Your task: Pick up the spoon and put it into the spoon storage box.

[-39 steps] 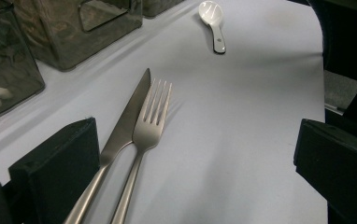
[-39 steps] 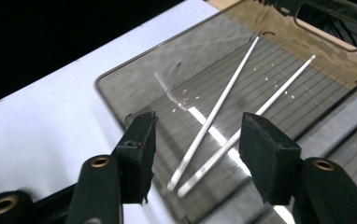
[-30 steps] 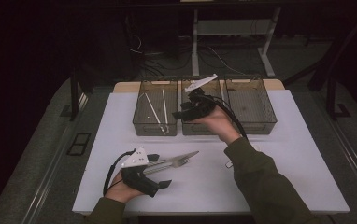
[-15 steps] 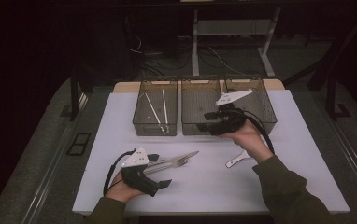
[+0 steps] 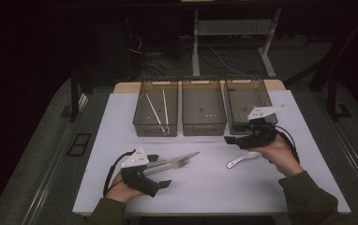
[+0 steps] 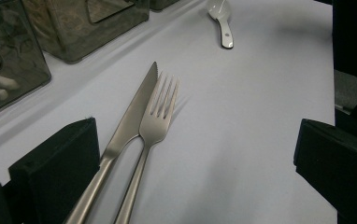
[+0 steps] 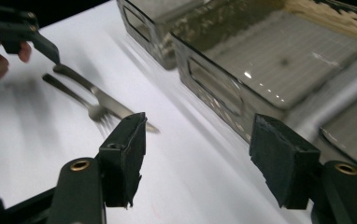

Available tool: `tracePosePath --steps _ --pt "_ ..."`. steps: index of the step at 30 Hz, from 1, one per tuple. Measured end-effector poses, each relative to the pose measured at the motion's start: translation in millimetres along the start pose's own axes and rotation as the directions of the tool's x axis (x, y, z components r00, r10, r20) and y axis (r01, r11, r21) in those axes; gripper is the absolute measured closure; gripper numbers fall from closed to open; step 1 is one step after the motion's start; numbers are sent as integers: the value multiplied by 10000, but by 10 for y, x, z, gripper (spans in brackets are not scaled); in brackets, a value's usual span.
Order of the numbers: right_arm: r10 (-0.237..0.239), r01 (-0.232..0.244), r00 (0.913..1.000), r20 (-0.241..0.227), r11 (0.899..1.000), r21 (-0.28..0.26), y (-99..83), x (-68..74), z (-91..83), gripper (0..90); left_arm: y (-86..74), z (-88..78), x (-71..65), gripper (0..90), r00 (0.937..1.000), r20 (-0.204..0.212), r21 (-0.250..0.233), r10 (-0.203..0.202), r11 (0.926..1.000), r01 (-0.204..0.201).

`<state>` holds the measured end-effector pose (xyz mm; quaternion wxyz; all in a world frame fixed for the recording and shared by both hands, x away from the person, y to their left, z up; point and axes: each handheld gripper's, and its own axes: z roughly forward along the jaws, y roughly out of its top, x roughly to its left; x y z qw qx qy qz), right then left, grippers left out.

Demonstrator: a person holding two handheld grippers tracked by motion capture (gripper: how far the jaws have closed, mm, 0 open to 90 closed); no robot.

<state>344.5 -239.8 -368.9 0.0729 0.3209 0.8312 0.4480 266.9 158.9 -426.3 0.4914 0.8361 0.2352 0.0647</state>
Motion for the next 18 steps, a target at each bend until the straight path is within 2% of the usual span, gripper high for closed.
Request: tracePosePath --steps 6,12,18 --pt "132 -134 9996 259 9999 75 -220 -108 -185 361 -2 -6 6 0 10000 -55 -13 -33 10000 32" --pt "309 -340 9955 895 9989 325 -428 -246 -280 374 -12 -12 12 0 9999 -108 3 -27 10000 27" --pt "585 -678 9874 1473 9959 591 -569 -367 -272 481 -12 -1 6 0 10000 -70 34 7 10000 -7"
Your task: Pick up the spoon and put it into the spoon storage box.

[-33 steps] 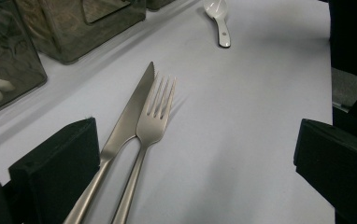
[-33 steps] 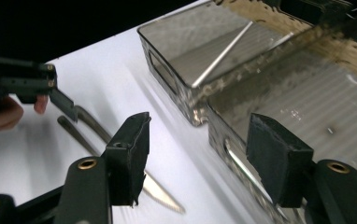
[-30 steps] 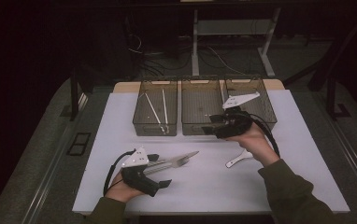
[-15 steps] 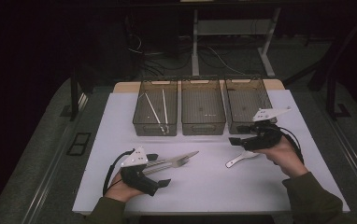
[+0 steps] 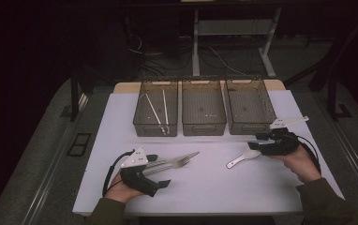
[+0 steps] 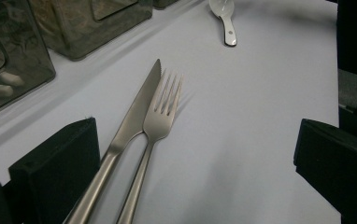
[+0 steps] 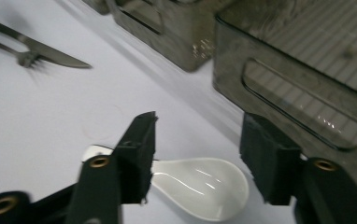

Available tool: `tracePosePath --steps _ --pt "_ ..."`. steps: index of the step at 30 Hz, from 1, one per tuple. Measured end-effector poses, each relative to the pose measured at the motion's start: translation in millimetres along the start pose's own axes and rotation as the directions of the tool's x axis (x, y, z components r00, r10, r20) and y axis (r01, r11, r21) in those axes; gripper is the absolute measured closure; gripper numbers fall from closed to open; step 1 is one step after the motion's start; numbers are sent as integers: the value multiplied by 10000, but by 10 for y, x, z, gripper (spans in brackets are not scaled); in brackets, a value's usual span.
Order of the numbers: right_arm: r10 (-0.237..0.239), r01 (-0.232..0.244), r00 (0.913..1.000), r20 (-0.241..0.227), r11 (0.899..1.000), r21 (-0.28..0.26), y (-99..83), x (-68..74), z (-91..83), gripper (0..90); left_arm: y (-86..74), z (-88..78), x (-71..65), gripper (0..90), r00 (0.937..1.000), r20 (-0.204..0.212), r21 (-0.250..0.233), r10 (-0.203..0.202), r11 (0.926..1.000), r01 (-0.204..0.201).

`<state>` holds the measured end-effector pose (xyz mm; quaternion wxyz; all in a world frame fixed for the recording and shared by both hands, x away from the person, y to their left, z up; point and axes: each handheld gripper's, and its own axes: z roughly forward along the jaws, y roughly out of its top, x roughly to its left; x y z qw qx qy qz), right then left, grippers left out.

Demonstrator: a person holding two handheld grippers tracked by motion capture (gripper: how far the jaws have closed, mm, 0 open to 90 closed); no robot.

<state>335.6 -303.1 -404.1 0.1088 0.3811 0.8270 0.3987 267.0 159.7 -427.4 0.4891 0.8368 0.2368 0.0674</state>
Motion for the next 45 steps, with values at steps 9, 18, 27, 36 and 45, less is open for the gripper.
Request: tracePosePath --steps 9,18,27,36,45 --pt "340 -358 9985 433 9985 410 -31 -145 221 700 3 3 -8 0 10000 14 101 44 9999 -44" --pt "429 -485 9975 571 9936 1022 -47 -220 354 894 3 5 -14 0 10000 27 108 39 9999 -40" --pt "632 -710 9960 627 9888 1313 -99 -246 287 895 1 2 -16 0 10000 29 82 35 10000 -35" --pt "806 -870 9949 607 9899 1122 -139 -244 186 807 3 -2 -17 0 10000 15 53 52 10000 -52" --pt "787 -833 9958 471 9910 1044 -181 -138 112 554 6 -10 -20 0 10000 11 35 60 10000 -60"
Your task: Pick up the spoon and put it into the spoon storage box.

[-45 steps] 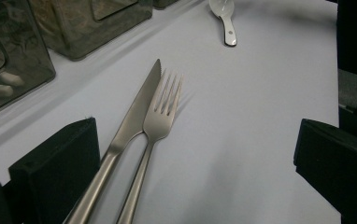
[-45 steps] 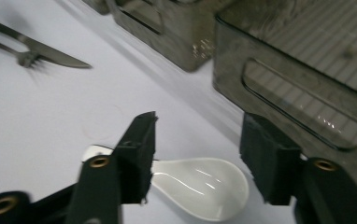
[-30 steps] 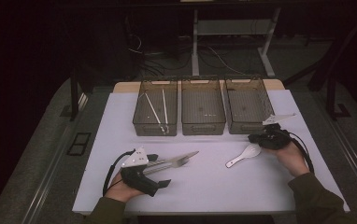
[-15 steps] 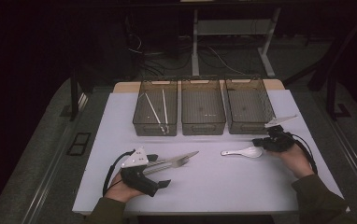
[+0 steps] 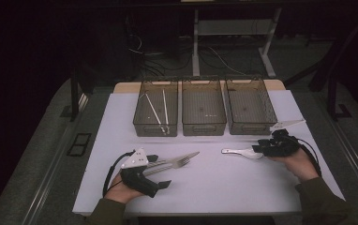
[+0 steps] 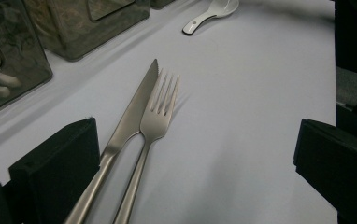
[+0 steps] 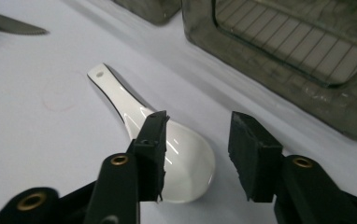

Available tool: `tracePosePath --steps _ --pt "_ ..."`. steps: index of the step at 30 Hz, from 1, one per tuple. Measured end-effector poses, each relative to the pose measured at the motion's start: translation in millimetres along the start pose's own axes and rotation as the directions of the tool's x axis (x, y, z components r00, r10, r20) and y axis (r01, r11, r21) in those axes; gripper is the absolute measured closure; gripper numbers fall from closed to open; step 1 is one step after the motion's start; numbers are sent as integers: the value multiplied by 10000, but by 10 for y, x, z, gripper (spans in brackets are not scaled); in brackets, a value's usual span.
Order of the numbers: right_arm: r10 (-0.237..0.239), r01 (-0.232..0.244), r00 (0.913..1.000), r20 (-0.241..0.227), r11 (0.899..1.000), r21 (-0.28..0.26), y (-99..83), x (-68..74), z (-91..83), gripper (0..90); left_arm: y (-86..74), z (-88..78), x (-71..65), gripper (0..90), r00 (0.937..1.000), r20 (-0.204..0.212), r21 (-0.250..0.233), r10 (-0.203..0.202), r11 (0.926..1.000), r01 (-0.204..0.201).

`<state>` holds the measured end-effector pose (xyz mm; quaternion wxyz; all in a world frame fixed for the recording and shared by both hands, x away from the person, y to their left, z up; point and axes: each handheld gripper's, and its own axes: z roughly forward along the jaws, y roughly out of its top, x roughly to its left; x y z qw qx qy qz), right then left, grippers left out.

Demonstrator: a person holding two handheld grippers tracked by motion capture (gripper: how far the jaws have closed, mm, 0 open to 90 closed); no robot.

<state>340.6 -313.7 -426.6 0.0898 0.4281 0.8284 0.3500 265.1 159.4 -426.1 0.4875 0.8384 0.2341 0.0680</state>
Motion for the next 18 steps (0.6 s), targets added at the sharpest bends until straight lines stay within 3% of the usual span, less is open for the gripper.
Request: tracePosePath --steps 18 --pt "-332 343 9991 -247 9984 460 -120 50 57 548 -1 0 0 0 10000 16 -16 -5 10000 5"
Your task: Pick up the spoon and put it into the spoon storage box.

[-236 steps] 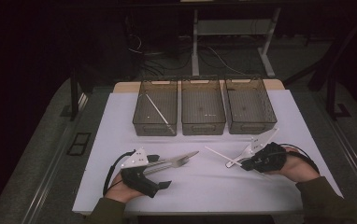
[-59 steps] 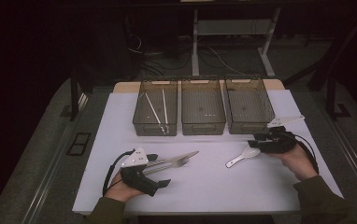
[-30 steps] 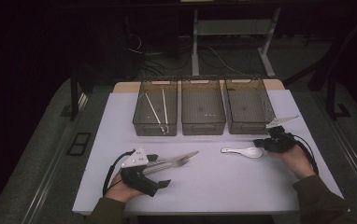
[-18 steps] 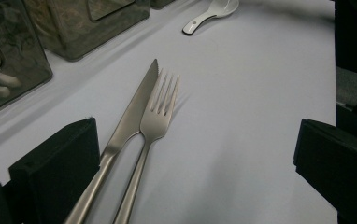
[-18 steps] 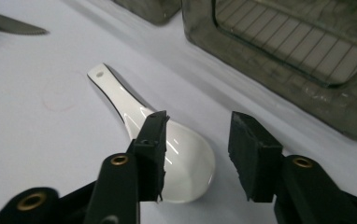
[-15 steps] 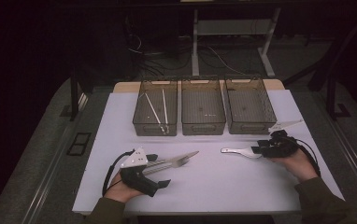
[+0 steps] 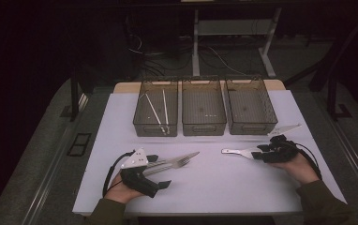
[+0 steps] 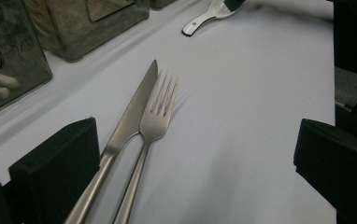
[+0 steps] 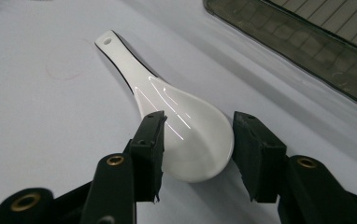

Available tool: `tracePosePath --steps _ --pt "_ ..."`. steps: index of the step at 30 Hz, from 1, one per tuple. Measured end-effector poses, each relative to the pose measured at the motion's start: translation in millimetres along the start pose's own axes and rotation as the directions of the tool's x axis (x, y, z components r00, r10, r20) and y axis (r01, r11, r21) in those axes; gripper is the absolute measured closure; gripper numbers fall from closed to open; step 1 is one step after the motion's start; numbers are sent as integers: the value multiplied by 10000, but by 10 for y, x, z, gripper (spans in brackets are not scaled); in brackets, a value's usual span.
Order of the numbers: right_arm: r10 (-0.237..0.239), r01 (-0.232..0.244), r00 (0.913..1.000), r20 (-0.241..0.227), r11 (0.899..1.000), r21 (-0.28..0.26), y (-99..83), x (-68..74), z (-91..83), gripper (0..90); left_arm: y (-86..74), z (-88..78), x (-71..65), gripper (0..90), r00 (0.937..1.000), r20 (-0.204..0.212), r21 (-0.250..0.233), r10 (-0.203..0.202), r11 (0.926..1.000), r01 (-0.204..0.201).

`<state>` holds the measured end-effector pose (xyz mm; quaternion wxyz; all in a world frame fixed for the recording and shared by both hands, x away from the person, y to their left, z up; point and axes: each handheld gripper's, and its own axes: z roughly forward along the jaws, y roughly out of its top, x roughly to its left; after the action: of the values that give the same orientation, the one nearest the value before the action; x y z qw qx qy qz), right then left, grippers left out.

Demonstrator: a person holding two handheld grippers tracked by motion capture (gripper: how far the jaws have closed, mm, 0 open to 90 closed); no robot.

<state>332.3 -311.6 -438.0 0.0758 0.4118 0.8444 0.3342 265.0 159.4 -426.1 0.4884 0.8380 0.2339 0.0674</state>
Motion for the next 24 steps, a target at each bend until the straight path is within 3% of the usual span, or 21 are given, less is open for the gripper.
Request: tracePosePath --steps 10,24 --pt "-698 704 9975 -141 9965 449 -7 65 37 615 2 -5 -5 0 10000 -11 -1 3 10000 -3" --pt "-1702 1716 9851 -256 9828 681 11 127 0 768 3 0 -12 0 10000 1 49 68 10000 -68"
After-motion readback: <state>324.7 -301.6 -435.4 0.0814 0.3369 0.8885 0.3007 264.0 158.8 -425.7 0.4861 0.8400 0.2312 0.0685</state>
